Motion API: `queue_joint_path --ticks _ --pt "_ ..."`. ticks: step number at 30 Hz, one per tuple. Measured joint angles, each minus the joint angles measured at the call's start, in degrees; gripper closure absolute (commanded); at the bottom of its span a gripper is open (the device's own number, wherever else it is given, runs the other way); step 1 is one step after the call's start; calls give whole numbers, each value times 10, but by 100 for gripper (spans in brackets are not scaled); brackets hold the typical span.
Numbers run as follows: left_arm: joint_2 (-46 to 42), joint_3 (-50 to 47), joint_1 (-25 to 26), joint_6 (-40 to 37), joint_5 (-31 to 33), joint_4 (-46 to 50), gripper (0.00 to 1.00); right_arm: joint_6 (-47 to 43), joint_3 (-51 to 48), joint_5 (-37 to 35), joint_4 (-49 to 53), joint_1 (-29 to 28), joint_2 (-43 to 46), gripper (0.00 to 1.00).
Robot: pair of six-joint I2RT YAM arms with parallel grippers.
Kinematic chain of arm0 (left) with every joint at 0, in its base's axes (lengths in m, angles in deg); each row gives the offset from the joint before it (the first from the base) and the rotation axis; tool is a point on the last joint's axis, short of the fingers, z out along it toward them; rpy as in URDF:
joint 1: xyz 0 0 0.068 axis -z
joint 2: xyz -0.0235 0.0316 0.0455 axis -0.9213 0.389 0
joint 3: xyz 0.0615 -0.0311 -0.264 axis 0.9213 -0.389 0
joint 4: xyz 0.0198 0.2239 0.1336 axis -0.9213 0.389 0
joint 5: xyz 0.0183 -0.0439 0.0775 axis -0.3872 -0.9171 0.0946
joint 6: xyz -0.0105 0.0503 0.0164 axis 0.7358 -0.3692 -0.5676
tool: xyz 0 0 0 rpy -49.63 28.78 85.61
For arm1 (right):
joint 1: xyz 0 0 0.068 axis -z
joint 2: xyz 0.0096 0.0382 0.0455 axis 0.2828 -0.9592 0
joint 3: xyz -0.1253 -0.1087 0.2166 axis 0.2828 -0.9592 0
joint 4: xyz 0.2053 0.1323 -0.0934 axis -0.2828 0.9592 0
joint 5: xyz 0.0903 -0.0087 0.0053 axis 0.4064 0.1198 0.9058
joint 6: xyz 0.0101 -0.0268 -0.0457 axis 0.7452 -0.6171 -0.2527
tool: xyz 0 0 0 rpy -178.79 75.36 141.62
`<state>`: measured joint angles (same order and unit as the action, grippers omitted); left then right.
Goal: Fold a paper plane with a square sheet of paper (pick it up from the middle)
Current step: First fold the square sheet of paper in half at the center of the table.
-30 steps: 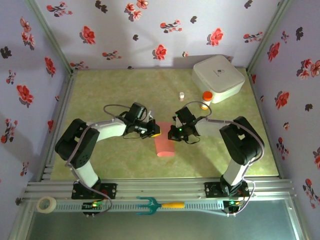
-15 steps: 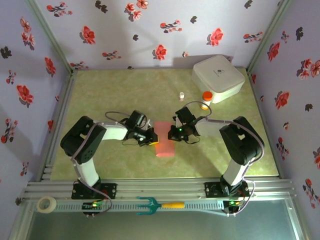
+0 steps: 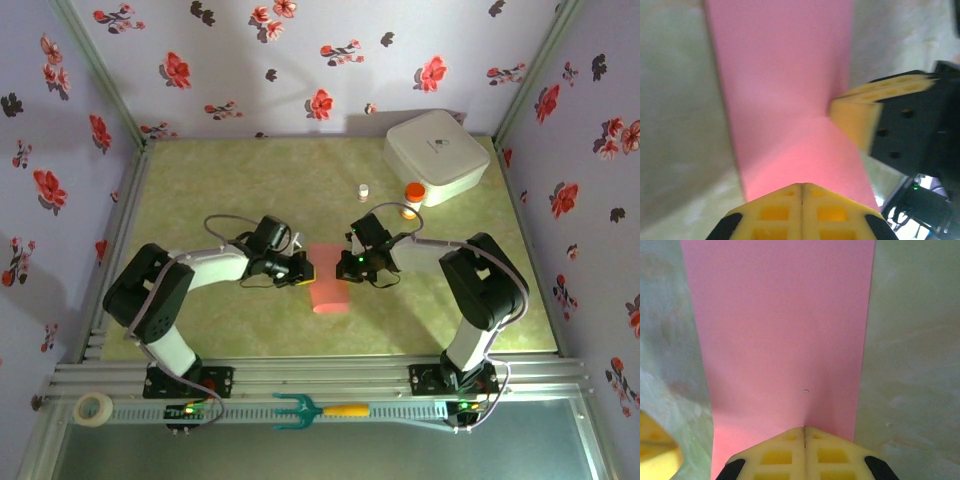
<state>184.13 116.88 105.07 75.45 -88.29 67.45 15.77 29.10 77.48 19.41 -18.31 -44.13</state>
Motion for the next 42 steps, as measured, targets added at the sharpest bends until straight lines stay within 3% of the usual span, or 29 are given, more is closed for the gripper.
queue_joint_path --ticks 13,23,35,42 --pt "20 -39 16 36 -31 -62 100 0 -1 0 -2 0 0 100" --pt "38 -47 17 7 -20 -37 100 2 -6 -1 -7 0 3 100" --pt "-37 -45 31 18 -3 -9 100 2 -6 -1 -7 0 3 100" --pt "-14 -43 49 37 -18 -44 100 2 -6 -1 -7 0 3 100"
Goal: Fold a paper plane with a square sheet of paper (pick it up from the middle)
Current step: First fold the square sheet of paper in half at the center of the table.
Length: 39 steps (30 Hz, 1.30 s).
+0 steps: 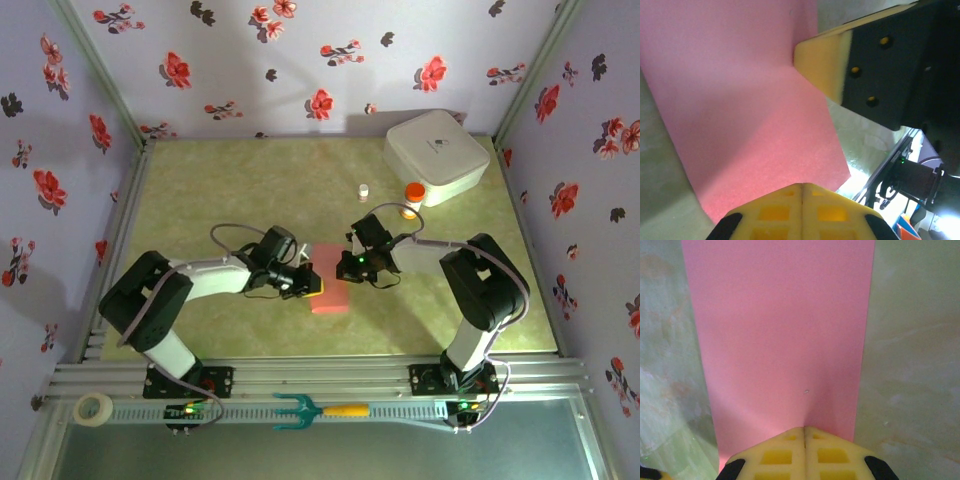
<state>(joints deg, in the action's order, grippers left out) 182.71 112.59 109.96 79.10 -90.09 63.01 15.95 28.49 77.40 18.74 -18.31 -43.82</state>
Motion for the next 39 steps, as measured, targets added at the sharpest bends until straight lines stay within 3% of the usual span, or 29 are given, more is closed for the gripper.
queue_joint_path --ticks 7,16,28,39 --pt "41 -33 0 -3 -10 -26 100 0 0 0 0 0 0 100" --pt "23 -63 1 -23 -10 -55 100 0 0 0 0 0 0 100" --pt "-5 -79 25 -38 7 -32 100 0 0 0 1 0 0 100" --pt "-41 -68 61 -67 49 58 100 0 0 0 1 0 0 100"
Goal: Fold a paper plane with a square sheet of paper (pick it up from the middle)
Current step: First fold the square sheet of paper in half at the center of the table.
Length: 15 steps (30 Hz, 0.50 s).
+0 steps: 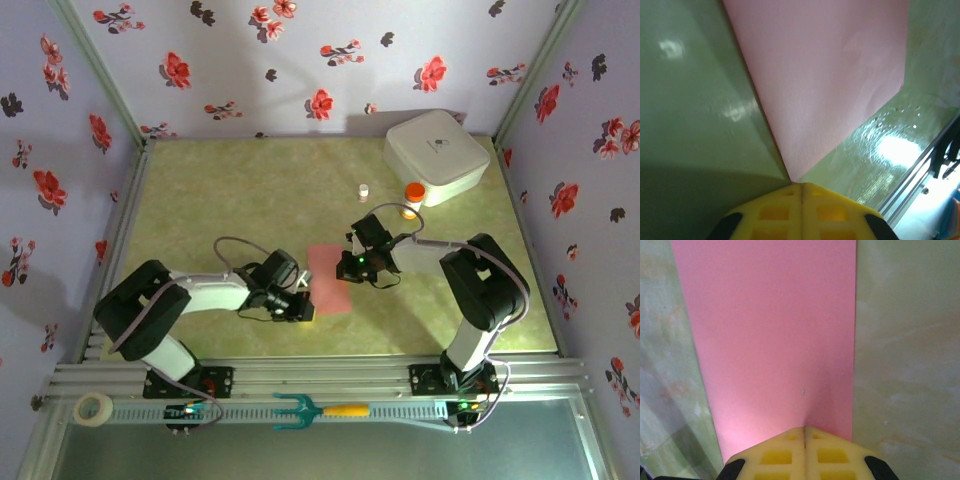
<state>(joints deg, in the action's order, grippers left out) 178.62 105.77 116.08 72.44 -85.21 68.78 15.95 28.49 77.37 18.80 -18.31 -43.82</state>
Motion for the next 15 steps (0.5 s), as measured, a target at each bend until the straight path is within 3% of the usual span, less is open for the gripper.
queue_joint_path --ticks 8,15 --pt "-67 37 -16 -3 20 27 100 0 0 0 0 0 0 100" --pt "11 82 -77 5 8 -29 100 0 0 0 1 0 1 100"
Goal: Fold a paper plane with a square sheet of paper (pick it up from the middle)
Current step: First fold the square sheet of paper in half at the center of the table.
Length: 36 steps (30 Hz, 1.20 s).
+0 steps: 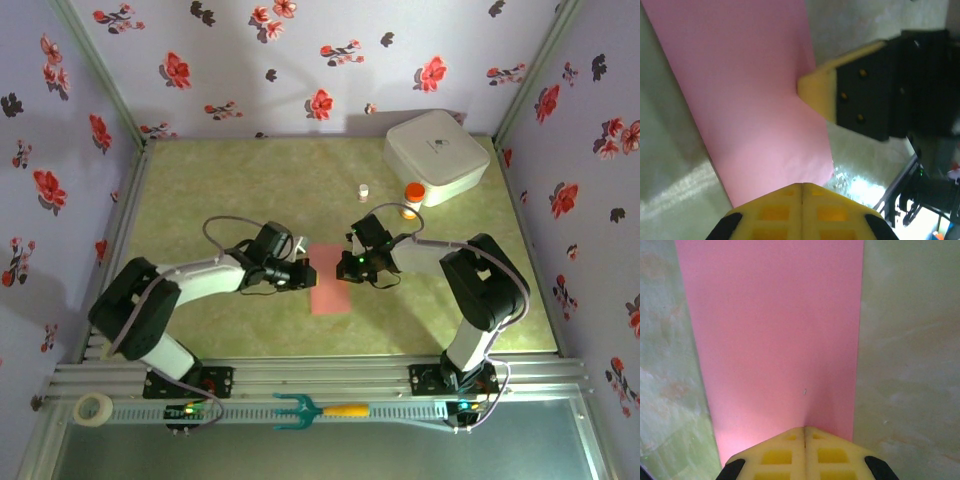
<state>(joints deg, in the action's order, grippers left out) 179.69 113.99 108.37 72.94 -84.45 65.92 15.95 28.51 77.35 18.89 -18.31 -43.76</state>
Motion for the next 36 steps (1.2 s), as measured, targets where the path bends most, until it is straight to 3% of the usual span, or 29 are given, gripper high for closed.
queue_joint_path --ticks 10,15,25,36 --pt "81 -12 -8 1 -15 -39 100 0 0 0 1 0 0 100" --pt "75 -35 -11 7 -25 -77 100 -1 1 0 3 0 0 100" --pt "26 0 -30 13 -24 -39 98 -2 3 0 6 0 0 100" --pt "132 31 -47 19 -40 -73 99 -2 3 -1 9 0 0 100"
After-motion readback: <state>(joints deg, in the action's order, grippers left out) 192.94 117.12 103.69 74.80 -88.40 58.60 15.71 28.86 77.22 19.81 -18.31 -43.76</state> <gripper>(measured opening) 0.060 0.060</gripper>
